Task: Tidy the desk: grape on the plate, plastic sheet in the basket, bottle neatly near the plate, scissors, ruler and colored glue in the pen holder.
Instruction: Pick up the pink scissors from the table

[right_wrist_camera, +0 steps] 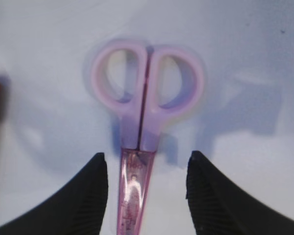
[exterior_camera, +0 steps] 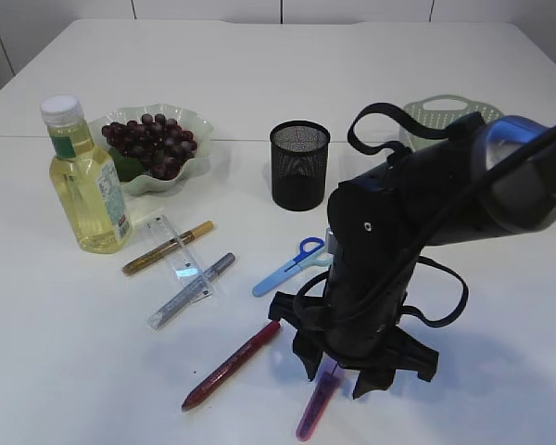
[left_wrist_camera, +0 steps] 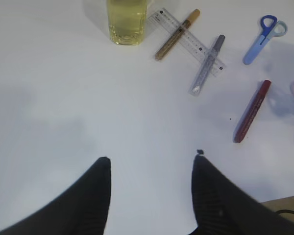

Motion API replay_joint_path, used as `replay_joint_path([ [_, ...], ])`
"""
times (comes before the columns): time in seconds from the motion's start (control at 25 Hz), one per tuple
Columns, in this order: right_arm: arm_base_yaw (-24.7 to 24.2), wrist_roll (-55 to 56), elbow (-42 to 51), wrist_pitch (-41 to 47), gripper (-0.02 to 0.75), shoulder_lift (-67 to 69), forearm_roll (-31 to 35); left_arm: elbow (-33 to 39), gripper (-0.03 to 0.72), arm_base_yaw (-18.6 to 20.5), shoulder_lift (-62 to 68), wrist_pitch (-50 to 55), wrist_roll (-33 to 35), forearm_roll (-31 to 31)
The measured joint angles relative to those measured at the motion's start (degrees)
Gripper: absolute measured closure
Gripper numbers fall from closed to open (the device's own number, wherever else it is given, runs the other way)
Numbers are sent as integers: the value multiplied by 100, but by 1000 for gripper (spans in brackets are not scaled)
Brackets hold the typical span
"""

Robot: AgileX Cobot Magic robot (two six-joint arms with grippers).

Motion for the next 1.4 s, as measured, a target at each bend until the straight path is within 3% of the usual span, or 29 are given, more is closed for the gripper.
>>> replay_joint_path([
  [1.4, 0, 96, -8, 105, 322, 53, 71, 0, 305, 0, 0, 0, 0, 0],
])
